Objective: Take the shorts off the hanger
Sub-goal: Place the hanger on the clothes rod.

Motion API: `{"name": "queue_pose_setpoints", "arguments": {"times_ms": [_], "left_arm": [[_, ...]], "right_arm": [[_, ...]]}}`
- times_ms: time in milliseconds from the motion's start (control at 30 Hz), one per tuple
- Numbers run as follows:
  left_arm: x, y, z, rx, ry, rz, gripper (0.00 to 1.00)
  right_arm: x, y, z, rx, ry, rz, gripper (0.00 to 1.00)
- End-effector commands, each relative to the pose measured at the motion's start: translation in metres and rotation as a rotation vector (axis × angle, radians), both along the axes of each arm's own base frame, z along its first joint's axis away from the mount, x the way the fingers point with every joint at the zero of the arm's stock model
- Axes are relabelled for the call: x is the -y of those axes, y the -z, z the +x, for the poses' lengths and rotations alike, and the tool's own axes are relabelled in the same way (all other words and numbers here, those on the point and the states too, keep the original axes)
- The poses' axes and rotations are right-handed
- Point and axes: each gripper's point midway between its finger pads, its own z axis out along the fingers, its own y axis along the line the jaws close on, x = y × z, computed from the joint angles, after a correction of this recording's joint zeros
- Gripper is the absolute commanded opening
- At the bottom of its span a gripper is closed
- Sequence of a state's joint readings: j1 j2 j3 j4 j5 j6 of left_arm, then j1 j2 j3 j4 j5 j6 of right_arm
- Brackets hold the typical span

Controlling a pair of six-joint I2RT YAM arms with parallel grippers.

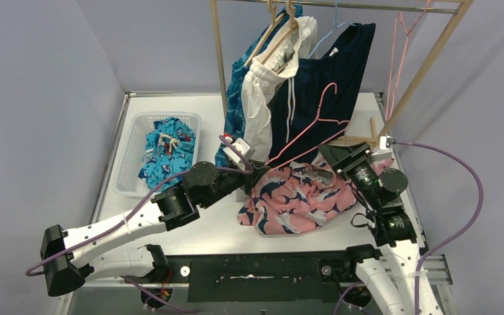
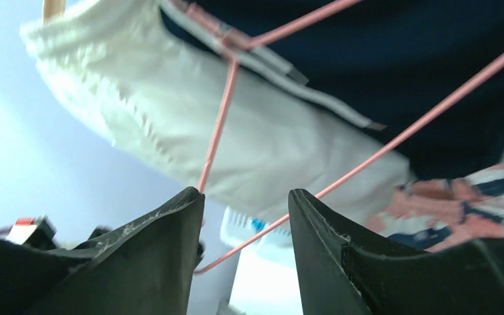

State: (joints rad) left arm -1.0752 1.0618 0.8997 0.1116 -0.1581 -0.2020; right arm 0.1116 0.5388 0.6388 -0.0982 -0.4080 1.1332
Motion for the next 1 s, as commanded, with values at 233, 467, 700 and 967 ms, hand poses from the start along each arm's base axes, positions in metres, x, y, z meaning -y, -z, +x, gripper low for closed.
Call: {"name": "queue_pose_setpoints", "arguments": {"times_ms": [233, 467, 700, 967], "left_arm": [[0.015, -0.044, 0.000, 0.137, -0.018, -0.128, 0.00], [0.019, -0.040, -0.009, 0.135, -0.011, -0.114, 0.00], [0.015, -0.033, -0.004, 0.124, -0.064, -0.094, 0.00], [0.008, -0.026, 0.003, 0.118, -0.161, -0.088, 0.00]], "right_arm": [[-0.112, -0.037, -0.017, 0.096, -0.282, 0.065, 0.47], [-0.125, -0.038, -0.014, 0.107, -0.292, 0.140, 0.40], [-0.134, -0.033, -0.020, 0.069, -0.326, 0.185, 0.31], [-0.155, -0.037, -0.030, 0.044, -0.386, 0.170, 0.41]]}}
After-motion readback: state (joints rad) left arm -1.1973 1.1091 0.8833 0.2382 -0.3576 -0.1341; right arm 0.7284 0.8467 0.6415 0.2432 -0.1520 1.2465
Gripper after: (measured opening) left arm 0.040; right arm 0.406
